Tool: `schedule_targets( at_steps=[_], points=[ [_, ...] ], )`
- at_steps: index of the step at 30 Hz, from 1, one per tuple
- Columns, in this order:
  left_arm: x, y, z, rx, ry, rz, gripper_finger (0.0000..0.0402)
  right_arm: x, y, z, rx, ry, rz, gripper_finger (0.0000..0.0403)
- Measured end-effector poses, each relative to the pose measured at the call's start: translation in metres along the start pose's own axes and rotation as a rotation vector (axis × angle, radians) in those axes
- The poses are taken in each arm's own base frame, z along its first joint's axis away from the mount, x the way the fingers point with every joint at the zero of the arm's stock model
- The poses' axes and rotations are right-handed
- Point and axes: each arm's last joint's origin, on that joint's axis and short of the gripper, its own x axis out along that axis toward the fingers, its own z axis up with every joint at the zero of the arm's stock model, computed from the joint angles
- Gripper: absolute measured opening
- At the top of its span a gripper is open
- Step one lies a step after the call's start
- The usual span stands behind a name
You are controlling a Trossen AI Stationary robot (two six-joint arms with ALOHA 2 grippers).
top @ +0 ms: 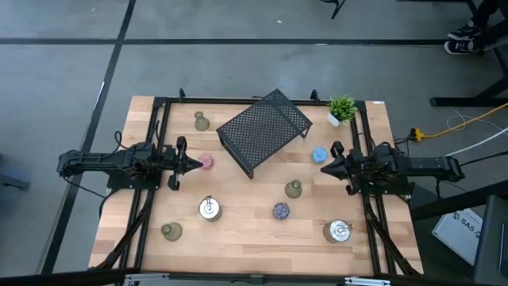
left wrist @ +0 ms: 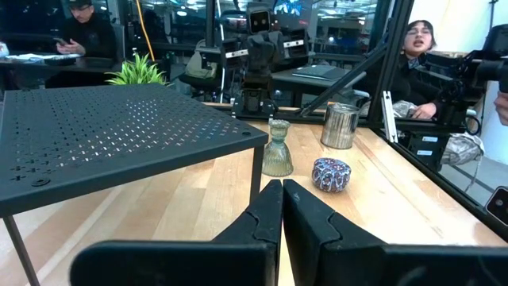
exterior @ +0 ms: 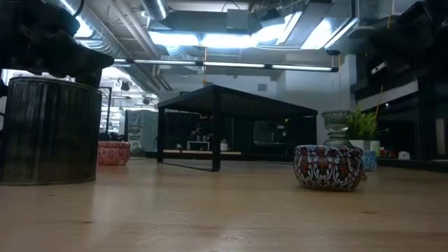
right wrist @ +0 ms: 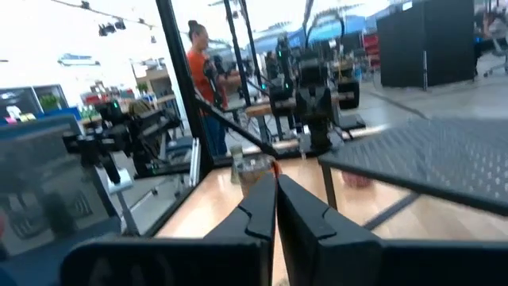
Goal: Pick & Place candle stick holders
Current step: Put the light blue small scented candle on the shelf
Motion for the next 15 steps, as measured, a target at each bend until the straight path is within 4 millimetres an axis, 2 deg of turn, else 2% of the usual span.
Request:
schedule_targets(
  at_steps=[10, 15],
  points=[
    [0.000, 0.000, 0.000, 0.000, 0.000, 0.000, 0.0006, -0.001, 0.002, 0.013, 0.093, -0.137, -0.021, 0.0018],
    [0.000, 0.000, 0.000, 0.000, 0.000, 0.000, 0.0008, -0.002, 0.006, 0.029, 0.085, -0.150, -0.015, 0.0018]
  ],
)
